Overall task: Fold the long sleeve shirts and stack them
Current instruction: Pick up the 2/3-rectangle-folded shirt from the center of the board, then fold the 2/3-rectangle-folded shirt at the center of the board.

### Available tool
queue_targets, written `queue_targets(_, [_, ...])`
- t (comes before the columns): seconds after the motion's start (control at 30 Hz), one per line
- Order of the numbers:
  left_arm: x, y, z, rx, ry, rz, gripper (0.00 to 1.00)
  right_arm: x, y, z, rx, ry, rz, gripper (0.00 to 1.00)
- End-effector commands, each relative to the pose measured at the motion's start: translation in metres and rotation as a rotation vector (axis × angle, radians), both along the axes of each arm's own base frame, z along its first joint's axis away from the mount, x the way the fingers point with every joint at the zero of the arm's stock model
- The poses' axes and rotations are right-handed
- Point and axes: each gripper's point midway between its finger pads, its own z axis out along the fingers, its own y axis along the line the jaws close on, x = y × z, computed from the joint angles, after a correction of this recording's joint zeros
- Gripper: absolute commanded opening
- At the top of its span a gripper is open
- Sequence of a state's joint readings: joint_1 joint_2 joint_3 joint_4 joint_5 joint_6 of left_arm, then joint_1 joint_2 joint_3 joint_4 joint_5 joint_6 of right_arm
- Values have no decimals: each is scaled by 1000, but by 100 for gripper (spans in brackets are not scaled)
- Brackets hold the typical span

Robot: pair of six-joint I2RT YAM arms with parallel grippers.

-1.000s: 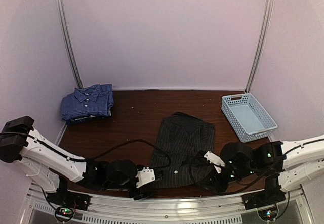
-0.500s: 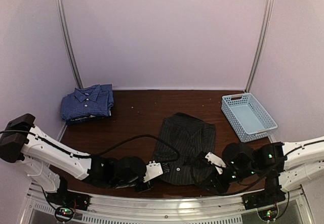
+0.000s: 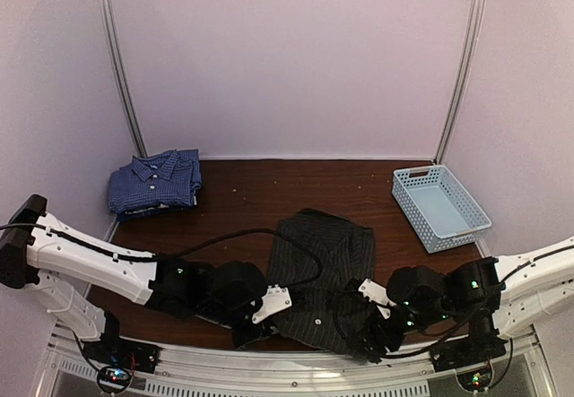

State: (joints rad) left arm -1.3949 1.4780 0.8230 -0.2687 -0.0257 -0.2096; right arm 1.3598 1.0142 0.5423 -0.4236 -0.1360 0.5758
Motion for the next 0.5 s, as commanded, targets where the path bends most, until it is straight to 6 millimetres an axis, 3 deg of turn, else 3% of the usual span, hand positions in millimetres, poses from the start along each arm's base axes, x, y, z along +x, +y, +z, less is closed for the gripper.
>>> queue_targets(0.0, [-14, -1, 27, -48, 198, 7, 0, -5, 13, 11, -3, -63, 17, 72])
queue_targets(0.1, [-13, 1, 36, -65, 264, 16, 0, -8, 16, 17, -4, -87, 24, 74])
queue_targets(0.27, [-6, 8, 28, -27, 321, 43, 0, -12, 20, 33, 39, -100, 36, 77])
queue_targets(0.47, [-6, 1, 42, -73, 407, 25, 0, -13, 20, 25, -25, -123, 41, 80])
